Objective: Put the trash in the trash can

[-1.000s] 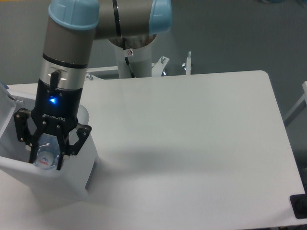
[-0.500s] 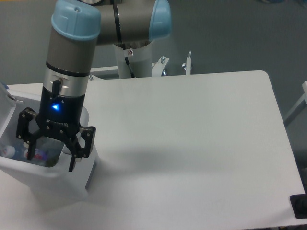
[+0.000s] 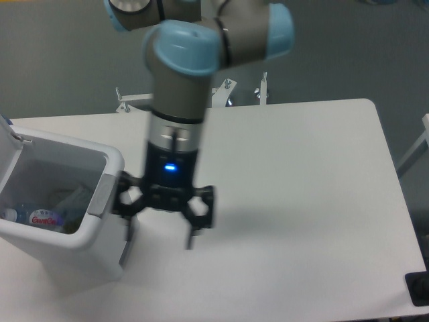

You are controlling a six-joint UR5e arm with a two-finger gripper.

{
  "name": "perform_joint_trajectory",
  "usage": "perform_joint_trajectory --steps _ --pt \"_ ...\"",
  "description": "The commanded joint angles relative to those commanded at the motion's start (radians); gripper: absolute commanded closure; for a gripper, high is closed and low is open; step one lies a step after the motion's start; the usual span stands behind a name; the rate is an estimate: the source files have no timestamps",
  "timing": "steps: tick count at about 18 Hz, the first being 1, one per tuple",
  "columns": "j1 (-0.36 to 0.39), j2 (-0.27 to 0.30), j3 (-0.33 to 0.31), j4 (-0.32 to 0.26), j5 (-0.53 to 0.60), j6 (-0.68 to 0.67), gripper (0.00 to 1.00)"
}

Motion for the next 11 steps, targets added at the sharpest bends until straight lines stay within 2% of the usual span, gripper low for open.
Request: perform_joint_trajectory --steps 7,11 --pt "0.176 -0.005 -0.1 -0.005 0.008 0.208 0.0" --pt "0.243 -0.011 -0.115 -0.009 0.069 0.296 0.0"
